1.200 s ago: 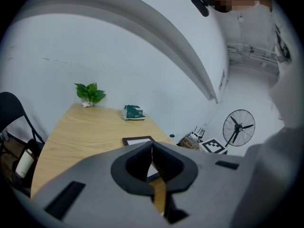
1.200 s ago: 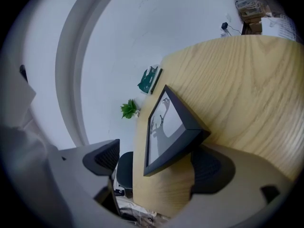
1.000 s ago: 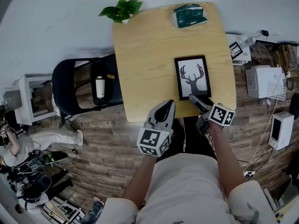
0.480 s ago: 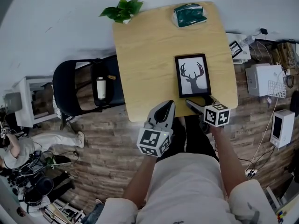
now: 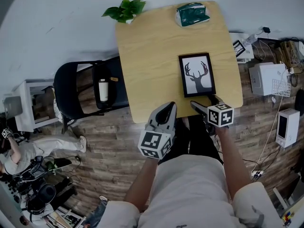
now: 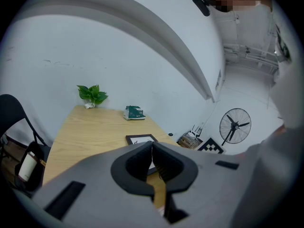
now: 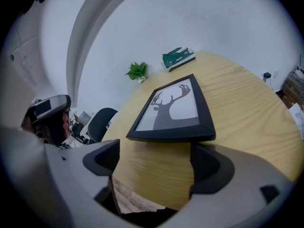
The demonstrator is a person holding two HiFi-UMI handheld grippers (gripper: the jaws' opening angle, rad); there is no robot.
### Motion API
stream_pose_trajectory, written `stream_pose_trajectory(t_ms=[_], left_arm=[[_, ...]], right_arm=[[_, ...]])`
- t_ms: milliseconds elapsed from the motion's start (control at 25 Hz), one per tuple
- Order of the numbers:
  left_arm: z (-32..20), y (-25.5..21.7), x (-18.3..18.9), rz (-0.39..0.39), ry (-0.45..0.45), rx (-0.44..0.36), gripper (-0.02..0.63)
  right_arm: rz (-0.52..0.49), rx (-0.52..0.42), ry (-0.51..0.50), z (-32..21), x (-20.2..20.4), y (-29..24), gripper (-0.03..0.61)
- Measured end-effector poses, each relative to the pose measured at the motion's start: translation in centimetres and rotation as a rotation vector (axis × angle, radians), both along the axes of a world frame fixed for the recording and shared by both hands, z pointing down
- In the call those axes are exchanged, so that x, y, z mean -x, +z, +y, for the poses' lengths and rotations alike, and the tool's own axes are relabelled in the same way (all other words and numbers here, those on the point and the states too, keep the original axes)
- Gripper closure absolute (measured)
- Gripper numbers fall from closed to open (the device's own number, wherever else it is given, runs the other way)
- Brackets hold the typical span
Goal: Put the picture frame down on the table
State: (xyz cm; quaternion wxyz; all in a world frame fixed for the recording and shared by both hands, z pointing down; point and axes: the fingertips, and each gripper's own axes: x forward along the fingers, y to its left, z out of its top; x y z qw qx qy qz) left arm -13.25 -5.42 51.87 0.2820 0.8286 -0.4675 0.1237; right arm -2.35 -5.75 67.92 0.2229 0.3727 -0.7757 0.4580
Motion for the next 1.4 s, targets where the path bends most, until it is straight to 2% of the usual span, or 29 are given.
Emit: stream_pose_trajectory(t_ms=[760,920,1200,1320,1400], left_arm=[[2.7,-1.3,0.5,0.031,0.022,-0.026,0.606],[3.5,-1.5,0.7,0.031,0.029,-0.03,0.606],[5.2,-2.1,0.5,0.031,0.044,-0.046,0.606],[6.1,-2.3,0.1,0.032,0.056,-0.051,0.606],[6.6,-2.6,-0.3,0.03,0.067,-0.052,0.606]], right_arm=[[0.023,-0.019,0.083,1.5,-0.7,0.1,0.129],[0.008,-0.075,0.14,1.3,-1.2,-1.4,0.129],[0.034,-0.188,0.111,1.9,-1.5,-5.4,0.132],[0.072,-0.258,0.085,2.4,-1.9,-7.4,0.19],[0.095,-0.299,0.069,2.8,-2.2,-8.8,0.194]])
